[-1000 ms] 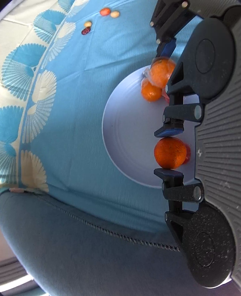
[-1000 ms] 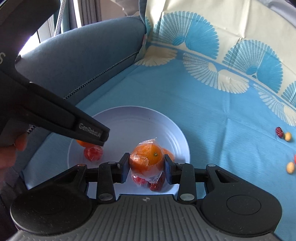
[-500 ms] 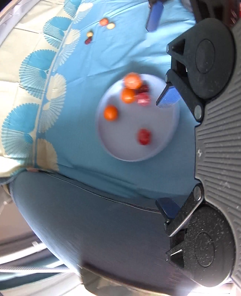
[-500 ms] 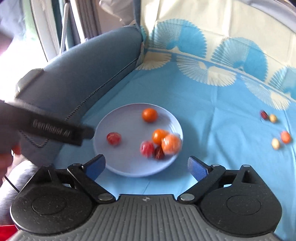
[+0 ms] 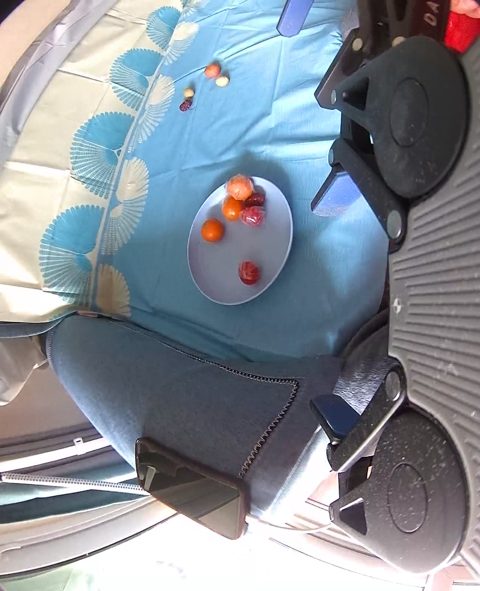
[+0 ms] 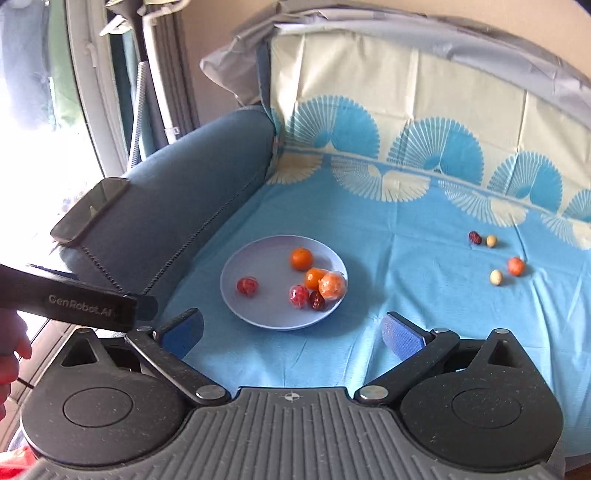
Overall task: Organize fruits
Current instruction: 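Move both tools away from the plate toward the remaining fruits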
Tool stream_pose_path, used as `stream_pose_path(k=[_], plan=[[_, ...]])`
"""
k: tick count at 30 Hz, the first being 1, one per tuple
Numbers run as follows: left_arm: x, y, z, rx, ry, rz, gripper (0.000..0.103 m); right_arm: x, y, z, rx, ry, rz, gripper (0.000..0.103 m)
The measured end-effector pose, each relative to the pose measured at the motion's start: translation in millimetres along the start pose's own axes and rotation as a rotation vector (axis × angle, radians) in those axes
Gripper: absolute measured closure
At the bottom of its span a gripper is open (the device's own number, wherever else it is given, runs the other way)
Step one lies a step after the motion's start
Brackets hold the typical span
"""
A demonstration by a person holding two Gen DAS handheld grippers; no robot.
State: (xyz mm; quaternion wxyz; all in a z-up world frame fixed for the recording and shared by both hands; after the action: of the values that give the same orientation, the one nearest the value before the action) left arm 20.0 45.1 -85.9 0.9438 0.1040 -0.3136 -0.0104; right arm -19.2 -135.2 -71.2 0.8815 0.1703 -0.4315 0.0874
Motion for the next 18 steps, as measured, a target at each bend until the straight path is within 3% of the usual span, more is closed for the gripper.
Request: stream_pose_path(k=[8,18], plan=[[-4.3,-5.1,26.8,-0.013,-0.034,0.009,0.0,1.8,13.5,35.4,0.007,-0.07,0.042,0.001],[-5.1,-13.2,36.2,-0.005,-0.043,-0.014,0.0,-2.7,13.4,42.5,0.02,-0.077,0.035,0.001]])
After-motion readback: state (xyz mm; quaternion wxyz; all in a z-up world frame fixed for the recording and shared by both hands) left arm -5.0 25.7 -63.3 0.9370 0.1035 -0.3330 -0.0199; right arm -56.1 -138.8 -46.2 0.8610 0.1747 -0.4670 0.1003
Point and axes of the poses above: each gripper's, at about its wrist camera, not at the fingertips, and z roughly against the way its jaws point, y to its left, x to its top, the point moved 8 cm from there along -z, roughly the way its jaws point, and after that the axes turned 11 degrees about x, right-handed, at the moved point
